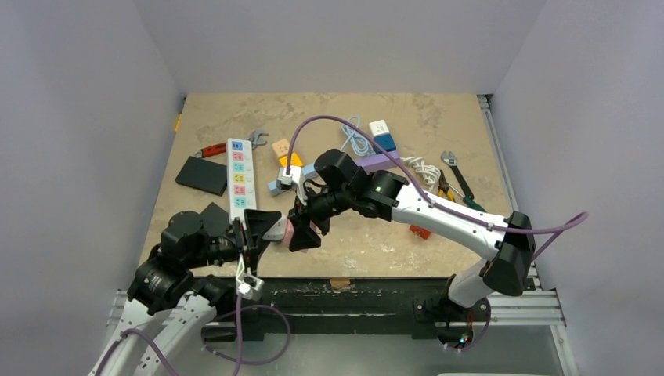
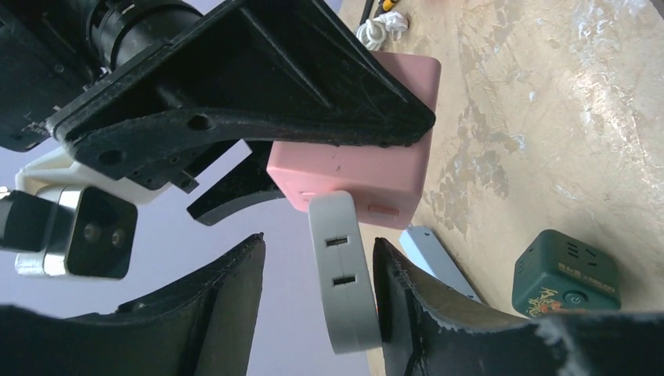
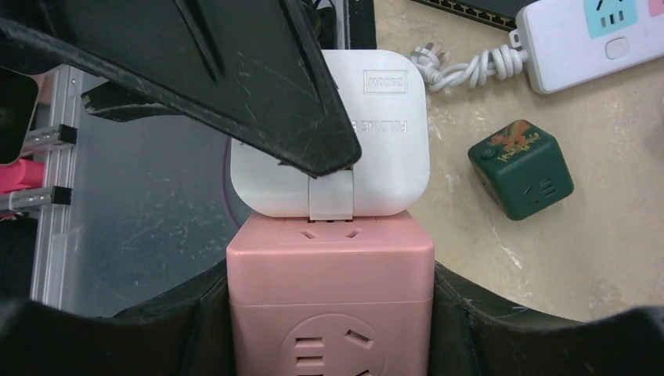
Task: Pull the plug off the socket
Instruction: Remove the plug from the socket.
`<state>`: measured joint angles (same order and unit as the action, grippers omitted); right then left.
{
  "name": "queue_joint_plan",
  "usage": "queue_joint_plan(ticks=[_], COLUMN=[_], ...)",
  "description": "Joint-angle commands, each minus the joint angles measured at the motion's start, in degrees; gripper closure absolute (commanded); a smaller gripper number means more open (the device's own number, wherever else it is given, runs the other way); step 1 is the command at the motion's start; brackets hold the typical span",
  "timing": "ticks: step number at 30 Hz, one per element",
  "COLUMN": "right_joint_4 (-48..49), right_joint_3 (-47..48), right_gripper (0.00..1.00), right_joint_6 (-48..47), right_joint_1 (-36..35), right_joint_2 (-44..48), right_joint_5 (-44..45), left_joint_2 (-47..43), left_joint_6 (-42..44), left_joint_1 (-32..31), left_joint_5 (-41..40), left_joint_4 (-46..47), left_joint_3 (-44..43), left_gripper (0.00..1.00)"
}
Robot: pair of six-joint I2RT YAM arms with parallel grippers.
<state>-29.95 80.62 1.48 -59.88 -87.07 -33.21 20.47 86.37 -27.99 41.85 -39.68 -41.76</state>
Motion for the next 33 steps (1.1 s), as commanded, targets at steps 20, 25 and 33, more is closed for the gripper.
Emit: queue_joint_plan(ticks=[20, 25, 33], right_joint_4=[-1.27, -1.24, -1.48], right_joint_3=[6.47, 6.73, 5.91], right_gripper=[1.00, 1.00, 1.00], right_joint_6=[-1.10, -1.04, -1.05], right_joint_1=[-2.68, -2.79, -2.79], right_joint_2=[-3.10, -3.28, -2.66], right_joint_5=[-4.60, -3.78, -2.53], left_joint_2=[2.79, 2.56, 2.60], left_joint_6=[2.02, 1.95, 1.88], left_joint_1=[-4.40, -4.86, -5.26], left_joint_5=[-5.38, -6.00, -7.57], left_joint_4=[-0.18, -0.24, -0.62], left_joint_3=[-2.36, -2.34, -2.36], left_gripper=[0.81, 0.69, 0.91])
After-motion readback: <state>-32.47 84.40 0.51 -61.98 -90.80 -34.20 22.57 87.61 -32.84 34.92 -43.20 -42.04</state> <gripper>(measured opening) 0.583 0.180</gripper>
